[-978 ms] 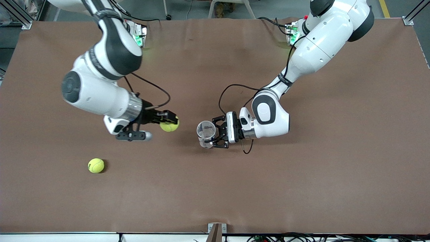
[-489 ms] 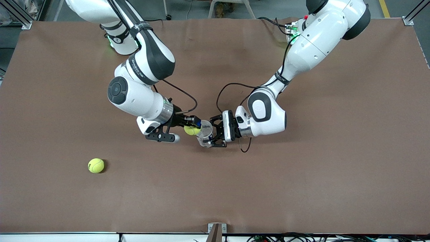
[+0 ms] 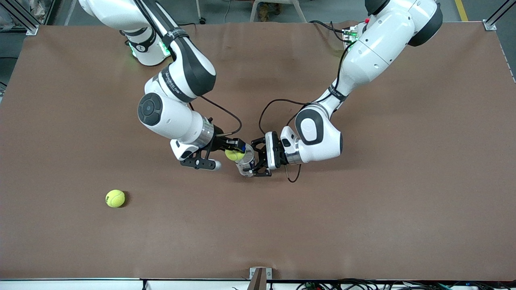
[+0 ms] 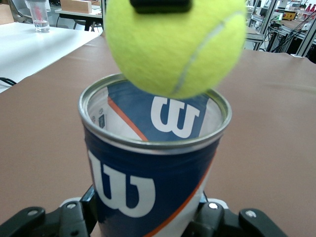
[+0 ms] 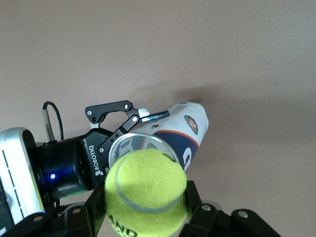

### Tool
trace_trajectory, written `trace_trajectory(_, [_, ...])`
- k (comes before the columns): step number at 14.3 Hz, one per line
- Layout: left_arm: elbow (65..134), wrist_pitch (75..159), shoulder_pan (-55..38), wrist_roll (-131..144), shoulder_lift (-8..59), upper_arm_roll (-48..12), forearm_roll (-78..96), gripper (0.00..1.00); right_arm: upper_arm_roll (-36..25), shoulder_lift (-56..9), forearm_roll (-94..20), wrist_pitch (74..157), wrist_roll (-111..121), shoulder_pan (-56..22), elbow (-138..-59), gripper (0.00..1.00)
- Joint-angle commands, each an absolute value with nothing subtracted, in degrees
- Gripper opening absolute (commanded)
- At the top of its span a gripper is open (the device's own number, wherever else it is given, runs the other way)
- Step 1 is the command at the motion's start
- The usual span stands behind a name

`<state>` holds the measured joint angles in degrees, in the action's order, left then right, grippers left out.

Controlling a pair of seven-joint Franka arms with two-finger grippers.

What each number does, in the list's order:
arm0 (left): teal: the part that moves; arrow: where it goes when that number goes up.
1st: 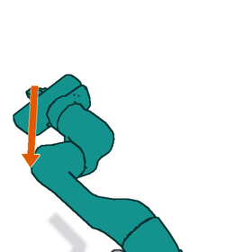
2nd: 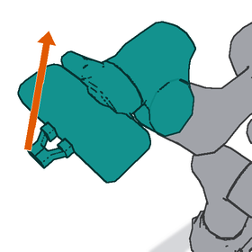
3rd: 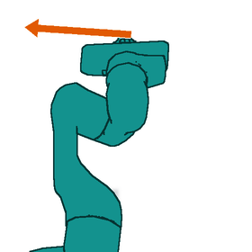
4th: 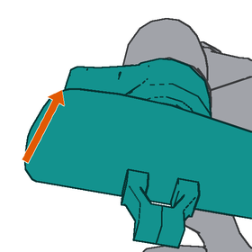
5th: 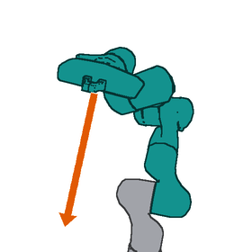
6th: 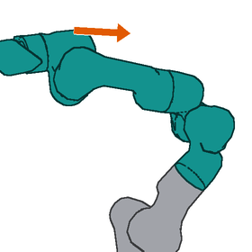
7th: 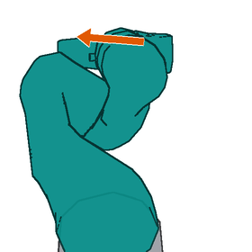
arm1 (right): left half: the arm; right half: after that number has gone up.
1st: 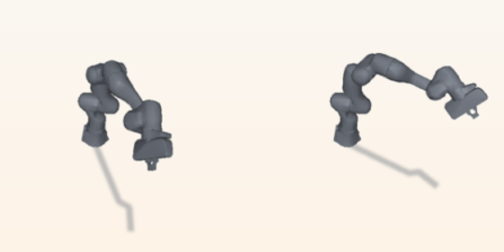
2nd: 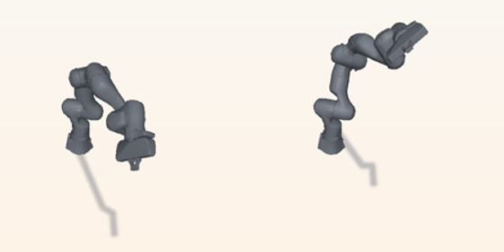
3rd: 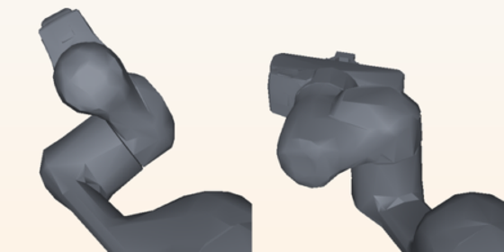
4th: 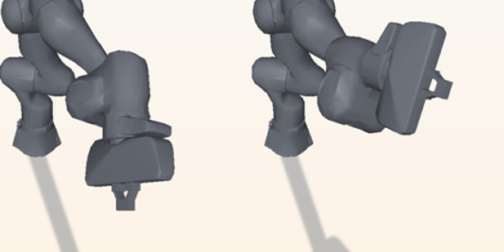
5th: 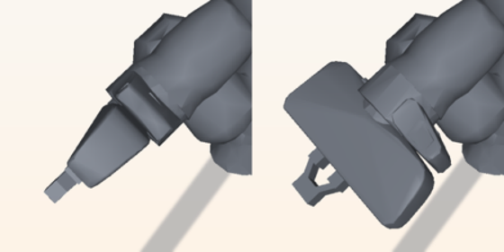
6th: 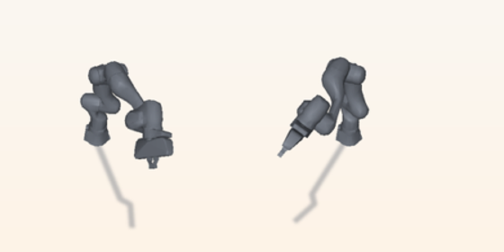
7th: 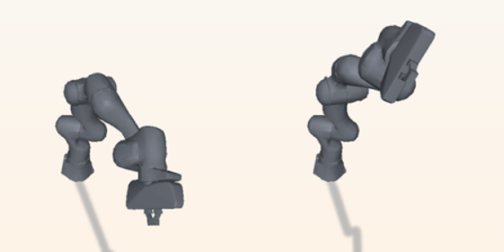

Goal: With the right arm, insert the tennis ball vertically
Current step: 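Move the held ball with the right gripper above the can's open rim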

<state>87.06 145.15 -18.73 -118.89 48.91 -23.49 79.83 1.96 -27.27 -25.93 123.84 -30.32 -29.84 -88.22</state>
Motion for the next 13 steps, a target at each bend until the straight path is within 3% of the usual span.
trace_trajectory(1, [87.8, 146.34, -19.95, -118.92, 49.04, -22.5, 80.42, 0.73, 1.58, -27.77, -26.63, 123.75, -31.38, -30.58, -87.1, 0.44])
trace_trajectory(8, [87.8, 146.34, -19.6, -119.35, 49.04, -22.5, 80.42, 0.74, 1.49, -29.26, -26.1, 123.84, -31.29, -31.46, -85.87, 0.47])
trace_trajectory(9, [87.8, 146.34, -19.6, -119.36, 49.04, -22.59, 80.42, 0.74, 1.49, -29.27, -26.02, 123.92, -31.29, -31.46, -85.78, 0.67])
trace_trajectory(10, [87.8, 146.34, -19.6, -119.36, 49.04, -22.59, 80.42, 0.74, 1.41, -29.27, -26.02, 123.84, -31.2, -31.46, -85.69, 1.0])
trace_trajectory(13, [87.89, 146.34, -19.42, -119.53, 49.04, -22.5, 80.42, 0.74, 1.23, -29.09, -26.1, 123.05, -31.29, -30.77, -84.2, 1.0])
